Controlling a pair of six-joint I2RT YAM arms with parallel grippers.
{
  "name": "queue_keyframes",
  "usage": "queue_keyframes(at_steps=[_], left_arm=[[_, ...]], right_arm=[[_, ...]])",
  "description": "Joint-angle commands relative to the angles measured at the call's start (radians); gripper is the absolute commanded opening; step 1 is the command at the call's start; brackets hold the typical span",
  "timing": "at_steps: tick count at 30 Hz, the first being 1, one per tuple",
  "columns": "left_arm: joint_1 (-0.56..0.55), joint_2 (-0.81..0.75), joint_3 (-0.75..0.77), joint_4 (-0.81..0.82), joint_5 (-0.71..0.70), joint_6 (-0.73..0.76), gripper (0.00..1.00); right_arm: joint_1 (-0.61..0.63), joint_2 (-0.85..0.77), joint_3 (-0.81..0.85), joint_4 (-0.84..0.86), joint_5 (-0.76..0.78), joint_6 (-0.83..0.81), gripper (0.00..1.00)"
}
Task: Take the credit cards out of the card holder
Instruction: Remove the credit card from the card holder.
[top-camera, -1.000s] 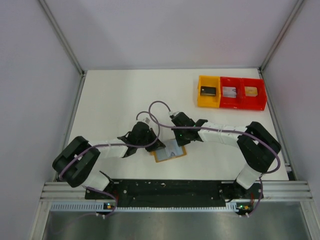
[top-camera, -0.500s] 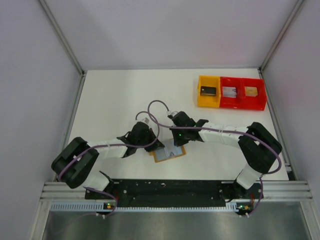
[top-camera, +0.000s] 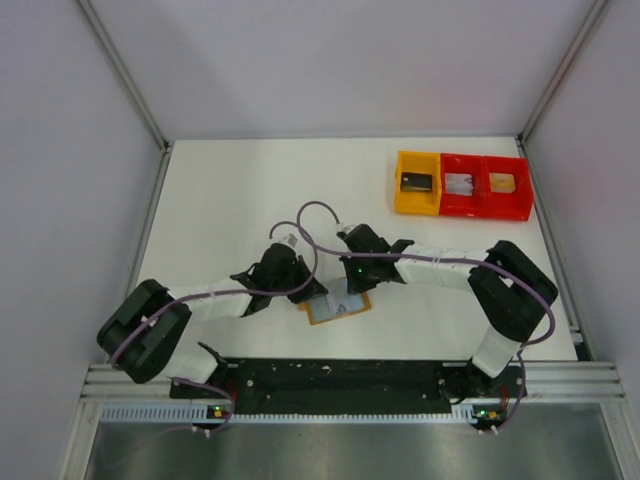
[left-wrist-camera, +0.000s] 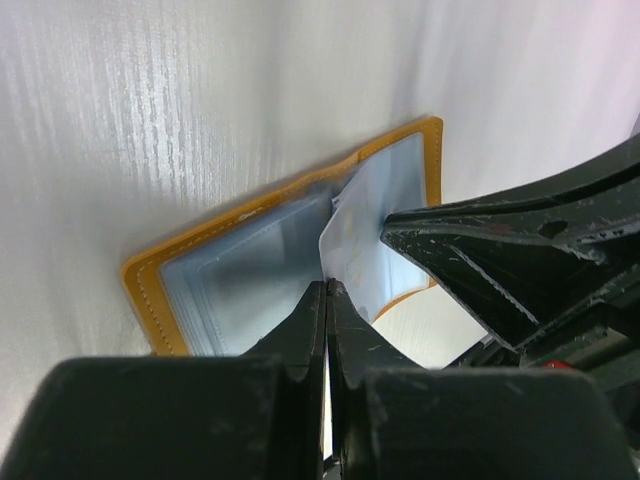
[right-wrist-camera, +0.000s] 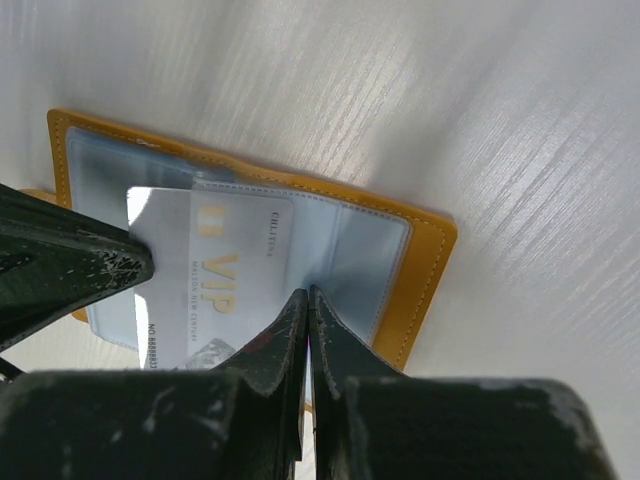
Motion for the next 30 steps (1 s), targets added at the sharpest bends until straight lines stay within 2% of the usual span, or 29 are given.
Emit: queue_keyframes(at_steps=[1,9,17,18,24,28,30], left_arm=[[0.022,-0.094,-0.030,-0.019,-0.016,0.027,0.00],[0.064,-0.273,-0.119,-0.019,-0.007,0.024,0.00],[0.071,-0.456,-0.201,0.058,-0.009,-0.030,0.00],[0.070,-0.473,-0.201,0.058,-0.010,-0.031,0.00],[0.071,-0.544,-0.215,0.090,-0.016,-0.048,0.00],[0.070,-0.551,-0.261,0.229,0.016,-0.102,0.00],[0.071,-0.554,-0.284,0.300,0.022,-0.126,0.00]], right_arm=[[-0.030,0.031,-0.068,-0.050,0.034,0.014,0.00],[-0.041,-0.004,-0.075,-0.044,0.034,0.011,0.00],[-0.041,-0.216,-0.089,0.000,0.033,0.046,0.01],[-0.043,-0.248,-0.097,0.013,0.030,0.057,0.03],[-0.043,-0.417,-0.187,0.158,-0.019,0.140,0.35],[-0.049,-0.474,-0.276,0.324,-0.103,0.213,0.50],[-0.052,-0.503,-0.328,0.426,-0.157,0.268,0.61]])
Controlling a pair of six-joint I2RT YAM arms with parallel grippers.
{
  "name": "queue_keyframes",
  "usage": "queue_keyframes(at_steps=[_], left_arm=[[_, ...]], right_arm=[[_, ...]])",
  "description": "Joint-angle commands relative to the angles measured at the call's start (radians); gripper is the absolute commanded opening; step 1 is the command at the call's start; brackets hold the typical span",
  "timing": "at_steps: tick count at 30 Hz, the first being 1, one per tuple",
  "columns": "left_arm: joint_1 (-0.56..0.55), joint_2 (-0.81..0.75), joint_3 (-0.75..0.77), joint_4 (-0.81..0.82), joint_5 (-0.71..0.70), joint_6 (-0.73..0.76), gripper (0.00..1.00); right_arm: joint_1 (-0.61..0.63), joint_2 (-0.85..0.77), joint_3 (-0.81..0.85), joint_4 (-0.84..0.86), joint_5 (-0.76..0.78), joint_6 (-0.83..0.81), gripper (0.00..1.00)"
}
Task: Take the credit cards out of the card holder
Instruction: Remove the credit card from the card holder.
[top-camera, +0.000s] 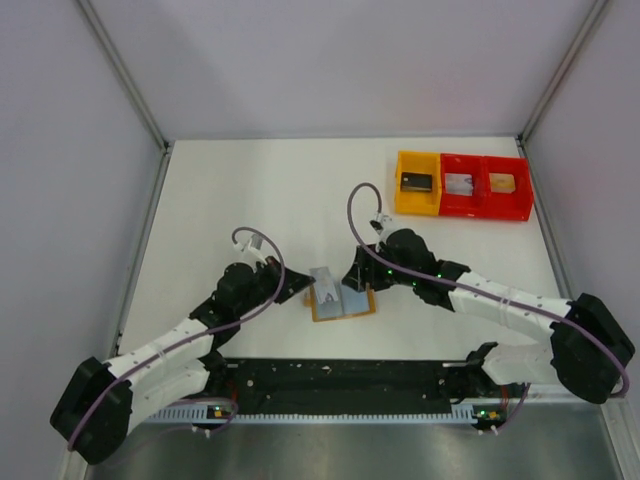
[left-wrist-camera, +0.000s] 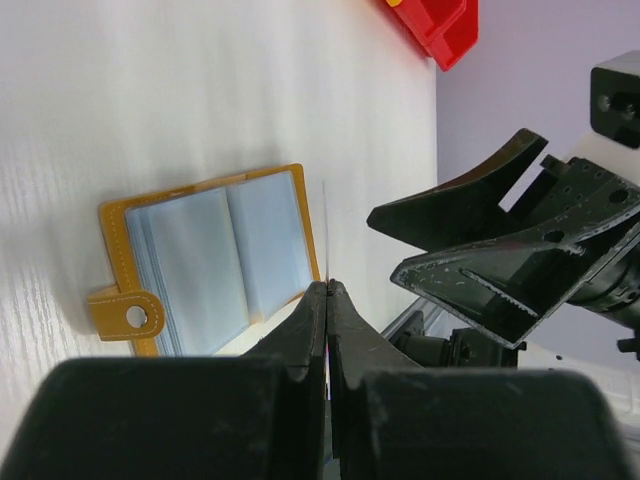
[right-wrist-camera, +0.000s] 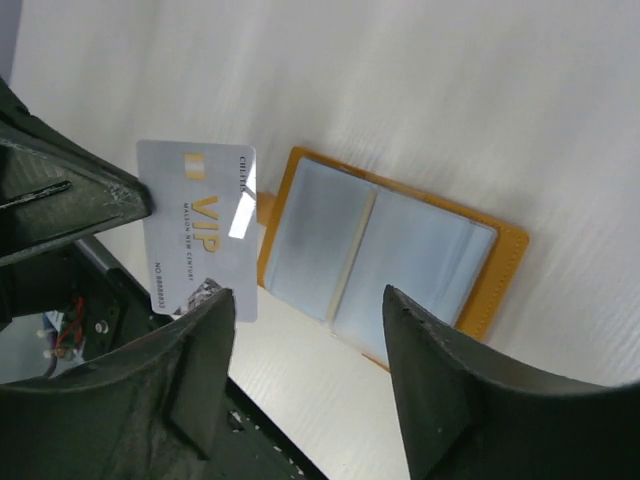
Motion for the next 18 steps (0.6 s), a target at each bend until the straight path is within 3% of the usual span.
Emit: queue_keyframes(at_steps=[1,4,9,16,18], left_arm=[[0.004,-0.018,-0.055,0.211,0.022,-0.071,0.00],[0.005,-0.027,-0.064,0.274,0.027,-0.092,0.00],[0.004,-0.062,-0.064,0.314,0.016,-0.126,0.00],[0.004,-0.085,-0.049,0.323,0.019,-0.126,0.00],[0.004,-0.082,-0.046,0.331,0.027,-0.129,0.00]], right_arm=[[-0.017,-0.060,-0.109,0.284,-0.129,0.142,0.65],[-0.021,-0.080,-0.167,0.415,-0.180,0.211,0.75],[-0.022,-0.069,-0.233,0.582,-0.243,0.291,0.76],[-0.022,-0.046,-0.256,0.786,-0.327,0.351,0.58],[-0.022,-0.040,-0.251,0.811,-0.338,0.360,0.44]])
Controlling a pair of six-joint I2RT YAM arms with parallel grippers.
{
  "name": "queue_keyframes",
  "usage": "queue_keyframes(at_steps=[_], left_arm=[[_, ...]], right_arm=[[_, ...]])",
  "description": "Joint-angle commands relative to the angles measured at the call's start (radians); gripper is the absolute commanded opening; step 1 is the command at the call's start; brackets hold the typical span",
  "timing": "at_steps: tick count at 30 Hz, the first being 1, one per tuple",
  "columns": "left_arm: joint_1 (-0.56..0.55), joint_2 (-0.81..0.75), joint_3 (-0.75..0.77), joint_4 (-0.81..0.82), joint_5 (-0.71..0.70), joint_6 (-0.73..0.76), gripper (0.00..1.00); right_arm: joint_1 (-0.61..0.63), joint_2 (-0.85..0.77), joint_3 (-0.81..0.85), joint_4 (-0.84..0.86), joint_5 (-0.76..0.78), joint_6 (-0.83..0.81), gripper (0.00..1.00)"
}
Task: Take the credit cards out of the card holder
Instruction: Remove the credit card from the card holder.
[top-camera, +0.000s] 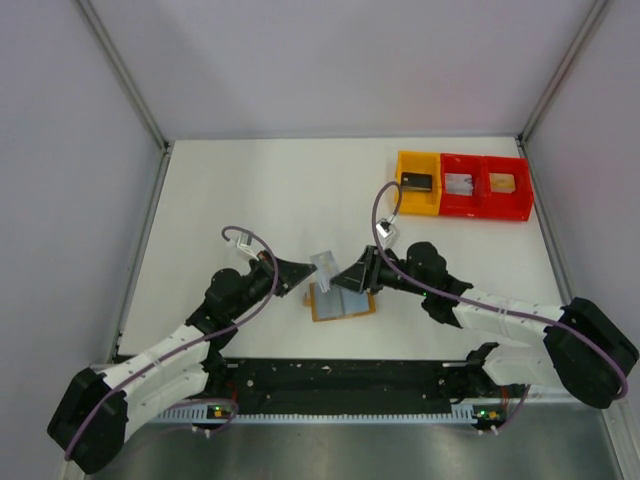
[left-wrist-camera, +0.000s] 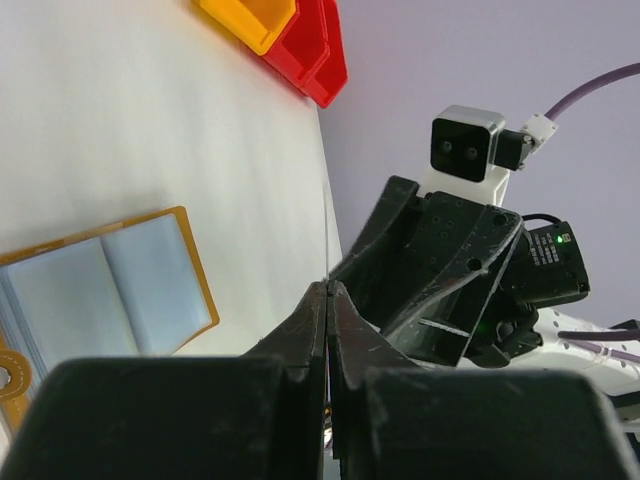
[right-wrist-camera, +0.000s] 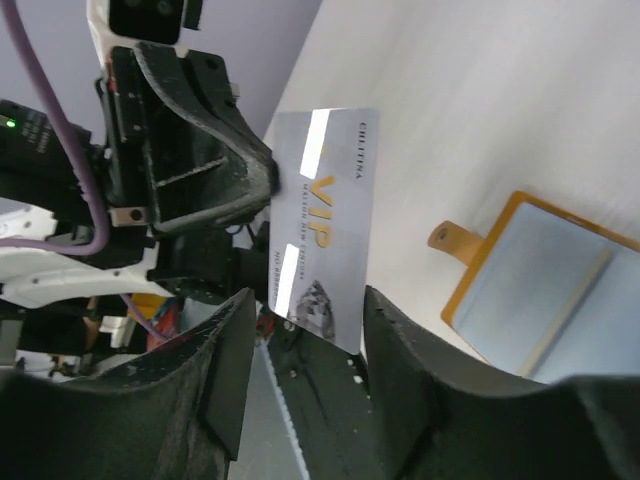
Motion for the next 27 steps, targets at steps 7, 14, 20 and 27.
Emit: queue_keyframes(at_steps=[7,14,20,27], left_arm=[[0.004,-0.014,0.027,0.088,0.032,0.023,0.00],[0.035,-0.079,0.166,-0.197,0.134,0.338,0.56],[0.044,-0.018,0.461,-0.556,0.365,0.768,0.80],[0.044,0.072,0.685,-0.820,0.520,1.059,0.79]], right_arm=[[-0.022,-0.004,0.018,0.145,-0.076,0.031,0.00],[-0.065,-0.109,0.112,-0.216,-0.172,-0.201,0.00],[-0.067,-0.164,0.266,-0.578,-0.235,-0.471,0.00],[-0.065,-0.186,0.399,-0.763,-0.367,-0.645,0.00]])
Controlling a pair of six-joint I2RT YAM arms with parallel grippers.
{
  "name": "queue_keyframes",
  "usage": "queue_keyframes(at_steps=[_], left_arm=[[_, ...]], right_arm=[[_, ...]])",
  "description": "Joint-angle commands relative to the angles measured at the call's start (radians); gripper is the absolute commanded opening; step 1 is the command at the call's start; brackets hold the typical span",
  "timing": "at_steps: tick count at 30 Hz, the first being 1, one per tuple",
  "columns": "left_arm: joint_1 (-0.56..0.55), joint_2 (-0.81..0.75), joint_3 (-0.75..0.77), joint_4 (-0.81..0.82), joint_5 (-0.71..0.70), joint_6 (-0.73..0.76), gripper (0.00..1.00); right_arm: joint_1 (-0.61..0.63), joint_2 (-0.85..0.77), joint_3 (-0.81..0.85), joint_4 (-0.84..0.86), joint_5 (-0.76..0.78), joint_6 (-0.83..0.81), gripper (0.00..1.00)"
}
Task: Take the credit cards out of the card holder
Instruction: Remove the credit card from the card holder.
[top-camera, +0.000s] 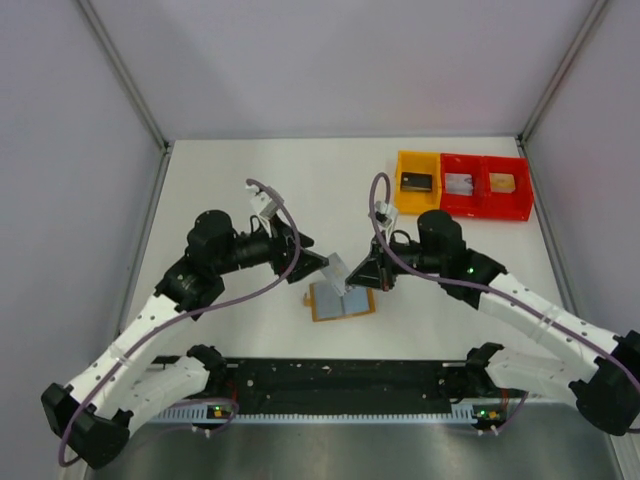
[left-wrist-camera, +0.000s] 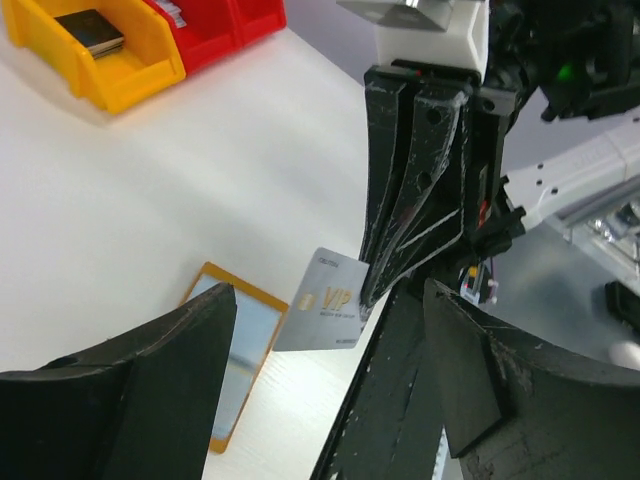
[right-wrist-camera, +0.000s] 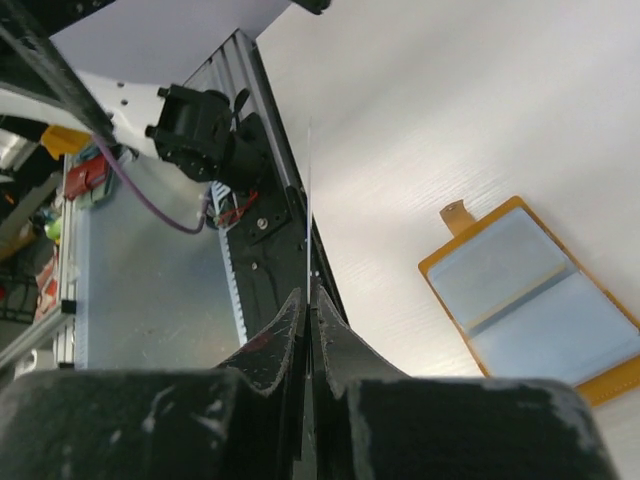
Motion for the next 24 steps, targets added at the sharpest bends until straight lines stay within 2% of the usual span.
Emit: queue_keyframes(at_steps=[1,8,19,21,24], left_arm=[[0.004,0.041,0.085,-0.185,0.164,0.271,0.79],[0.006,0.116,0.133,-0.191,0.392,0.324,0.77],[0.000,0.239,0.179,-0.172,0.526,0.291,0.70],[-0.007,0.254,0.191,-0.172,0.538,0.291,0.66],[-0.011,0.274,0.205,-0.172,0.563,0.293,0.54]], right_arm=[[-0.003,-0.029,0.096,-0.165,-0.122,-0.183,0.00],[0.003,-0.032,0.141,-0.194,-0.195,-0.240,0.00],[0.035,0.017,0.188,-0.235,-0.206,-0.286,0.00],[0.040,0.026,0.196,-0.244,-0.209,-0.294,0.00],[0.042,0.038,0.205,-0.254,-0.203,-0.300,0.00]])
